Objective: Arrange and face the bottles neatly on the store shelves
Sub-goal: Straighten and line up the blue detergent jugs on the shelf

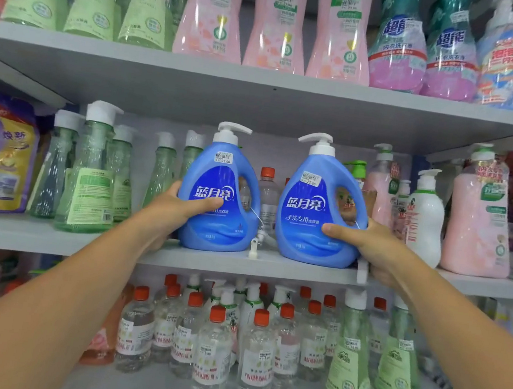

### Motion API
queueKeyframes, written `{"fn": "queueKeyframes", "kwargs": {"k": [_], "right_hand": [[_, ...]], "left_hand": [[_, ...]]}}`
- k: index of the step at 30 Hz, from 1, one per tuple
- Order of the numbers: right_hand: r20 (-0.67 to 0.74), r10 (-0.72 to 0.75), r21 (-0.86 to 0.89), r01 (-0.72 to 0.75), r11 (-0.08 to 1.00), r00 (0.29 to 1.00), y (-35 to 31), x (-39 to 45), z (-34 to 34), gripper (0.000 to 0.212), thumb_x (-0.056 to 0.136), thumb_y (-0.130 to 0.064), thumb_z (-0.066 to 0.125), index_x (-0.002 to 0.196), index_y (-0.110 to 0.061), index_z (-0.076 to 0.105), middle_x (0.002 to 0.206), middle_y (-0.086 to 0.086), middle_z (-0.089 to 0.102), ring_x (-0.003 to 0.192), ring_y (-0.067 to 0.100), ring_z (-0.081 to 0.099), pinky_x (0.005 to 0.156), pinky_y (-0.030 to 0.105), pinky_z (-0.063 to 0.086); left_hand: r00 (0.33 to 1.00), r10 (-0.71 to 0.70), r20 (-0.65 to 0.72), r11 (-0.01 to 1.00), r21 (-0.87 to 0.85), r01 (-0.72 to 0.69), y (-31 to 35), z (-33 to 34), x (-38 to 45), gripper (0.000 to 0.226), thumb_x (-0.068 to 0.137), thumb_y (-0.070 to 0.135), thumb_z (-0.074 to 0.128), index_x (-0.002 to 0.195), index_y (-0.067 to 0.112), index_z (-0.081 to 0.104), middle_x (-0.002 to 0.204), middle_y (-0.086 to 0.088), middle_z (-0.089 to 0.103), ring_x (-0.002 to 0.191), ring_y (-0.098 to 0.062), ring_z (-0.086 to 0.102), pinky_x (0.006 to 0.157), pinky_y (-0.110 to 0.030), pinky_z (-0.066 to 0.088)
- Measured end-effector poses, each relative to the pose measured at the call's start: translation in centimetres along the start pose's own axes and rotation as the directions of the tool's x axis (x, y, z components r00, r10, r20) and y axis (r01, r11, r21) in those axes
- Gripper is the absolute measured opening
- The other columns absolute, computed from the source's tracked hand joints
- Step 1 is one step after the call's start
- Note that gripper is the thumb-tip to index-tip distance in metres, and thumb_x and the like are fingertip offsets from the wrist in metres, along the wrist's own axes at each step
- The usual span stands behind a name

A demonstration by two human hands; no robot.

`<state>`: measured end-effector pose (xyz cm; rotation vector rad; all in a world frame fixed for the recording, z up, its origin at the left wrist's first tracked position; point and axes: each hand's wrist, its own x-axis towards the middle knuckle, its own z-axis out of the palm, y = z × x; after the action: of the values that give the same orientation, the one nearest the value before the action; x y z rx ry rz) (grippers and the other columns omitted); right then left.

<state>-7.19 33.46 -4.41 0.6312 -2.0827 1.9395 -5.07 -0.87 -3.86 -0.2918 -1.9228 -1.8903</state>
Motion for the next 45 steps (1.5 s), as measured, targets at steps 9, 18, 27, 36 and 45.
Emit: {"fn": "queueKeyframes", "kwargs": {"k": [9, 18, 27, 36, 45], "right_hand": [[-0.082, -0.112, 0.1, 0.12, 0.988, 0.99, -0.7, -1.8, 2.1, 0.036, 0.074, -0.022, 0.089, 0.105, -0.015, 0.074, 0.097, 0.005, 0.08, 0.084, 0.02, 0.078, 0.064, 0.027, 0.06], [0.207, -0.257, 0.281, 0.195, 0.94, 0.944, -3.5, -6.5, 11.6, 0.047, 0.063, -0.031, 0.086, 0.106, -0.016, 0.074, 0.097, 0.002, 0.081, 0.086, 0.021, 0.078, 0.075, 0.033, 0.061], [0.338, -0.117, 0.309, 0.007, 0.951, 0.934, 2.4, -12.4, 32.1, 0.044, 0.069, -0.022, 0.089, 0.108, -0.009, 0.072, 0.094, 0.006, 0.08, 0.084, 0.026, 0.078, 0.072, 0.042, 0.065], [0.416, -0.04, 0.306, -0.098, 0.947, 0.909, 6.3, -19.7, 53.0, 0.052, 0.062, -0.028, 0.097, 0.108, -0.015, 0.076, 0.102, 0.003, 0.08, 0.094, 0.027, 0.077, 0.09, 0.053, 0.059], [0.451, -0.017, 0.228, -0.097, 0.969, 0.892, 8.5, -19.6, 69.7, 0.046, 0.071, -0.022, 0.093, 0.112, -0.026, 0.073, 0.105, -0.013, 0.078, 0.097, 0.009, 0.075, 0.087, 0.043, 0.061]], "left_hand": [[0.974, 0.12, -0.19, 0.993, 0.008, -0.121, 2.2, 0.5, -5.3, 0.053, 0.074, 0.026, 0.091, 0.119, 0.021, 0.064, 0.103, 0.0, 0.079, 0.092, -0.022, 0.077, 0.079, -0.041, 0.063], [0.872, 0.204, -0.445, 0.979, 0.072, -0.192, 3.8, -6.9, -19.7, 0.054, 0.071, 0.028, 0.087, 0.12, 0.023, 0.066, 0.108, -0.002, 0.078, 0.095, -0.025, 0.077, 0.078, -0.044, 0.063], [0.731, 0.139, -0.668, 0.984, 0.175, -0.028, 0.0, -22.8, -30.8, 0.065, 0.063, 0.024, 0.095, 0.12, 0.023, 0.065, 0.107, -0.003, 0.078, 0.097, -0.028, 0.076, 0.082, -0.046, 0.062], [0.609, 0.141, -0.781, 0.976, 0.212, 0.045, -2.1, -42.4, -38.6, 0.05, 0.069, 0.022, 0.092, 0.109, 0.036, 0.066, 0.099, 0.009, 0.078, 0.089, -0.017, 0.076, 0.077, -0.04, 0.061], [0.544, 0.1, -0.833, 0.977, 0.185, 0.104, -6.7, -56.4, -37.7, 0.061, 0.063, 0.032, 0.097, 0.116, 0.034, 0.066, 0.104, 0.005, 0.077, 0.092, -0.021, 0.076, 0.078, -0.047, 0.063]]}}
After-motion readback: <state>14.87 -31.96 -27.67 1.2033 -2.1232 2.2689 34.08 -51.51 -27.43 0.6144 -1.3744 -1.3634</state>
